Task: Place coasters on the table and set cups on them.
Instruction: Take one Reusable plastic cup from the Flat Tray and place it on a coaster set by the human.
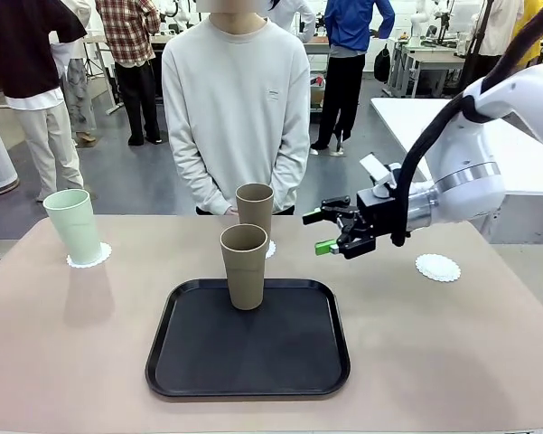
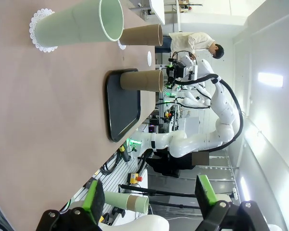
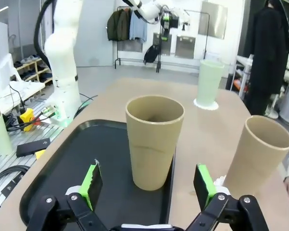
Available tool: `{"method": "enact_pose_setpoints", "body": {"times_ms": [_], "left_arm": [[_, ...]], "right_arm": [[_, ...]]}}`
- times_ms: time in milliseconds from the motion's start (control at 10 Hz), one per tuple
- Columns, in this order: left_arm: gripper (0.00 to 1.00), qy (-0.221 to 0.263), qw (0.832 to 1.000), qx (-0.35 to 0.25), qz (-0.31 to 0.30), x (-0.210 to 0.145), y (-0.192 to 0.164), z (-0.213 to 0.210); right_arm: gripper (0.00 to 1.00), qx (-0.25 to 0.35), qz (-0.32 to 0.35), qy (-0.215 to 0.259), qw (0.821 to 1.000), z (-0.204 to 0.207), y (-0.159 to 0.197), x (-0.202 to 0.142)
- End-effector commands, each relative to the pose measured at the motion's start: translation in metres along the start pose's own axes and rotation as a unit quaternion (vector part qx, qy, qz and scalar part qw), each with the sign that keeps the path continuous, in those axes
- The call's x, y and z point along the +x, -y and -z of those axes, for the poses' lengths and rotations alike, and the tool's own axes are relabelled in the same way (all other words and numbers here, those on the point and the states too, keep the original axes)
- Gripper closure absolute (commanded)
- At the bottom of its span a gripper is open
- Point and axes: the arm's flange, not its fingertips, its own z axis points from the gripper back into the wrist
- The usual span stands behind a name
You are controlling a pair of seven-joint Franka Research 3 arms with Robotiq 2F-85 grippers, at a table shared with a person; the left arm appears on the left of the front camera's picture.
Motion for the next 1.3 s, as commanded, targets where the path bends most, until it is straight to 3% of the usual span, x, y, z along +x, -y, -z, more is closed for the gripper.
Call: {"method": "enact_pose_setpoints", "body": {"times_ms": [0,500,1200], "left_arm": [[0.00,-0.001,1.000,-0.001,-0.004,-0.001,0.003,0.000],[0.00,-0.001,1.000,-0.001,-0.004,-0.001,0.003,0.000],[0.00,-0.001,1.000,-0.001,-0.004,-0.001,0.003,0.000]], "right_arm": [[0.00,-0.022,0.038,-0.034,0.998,0.015,0.017,-0.013],[0.00,0.010,0.043,-0.060,0.997,0.054,0.030,-0.030],[0.00,0.002,0.036,-0.047,0.998,0.048,0.023,-0.027]]}}
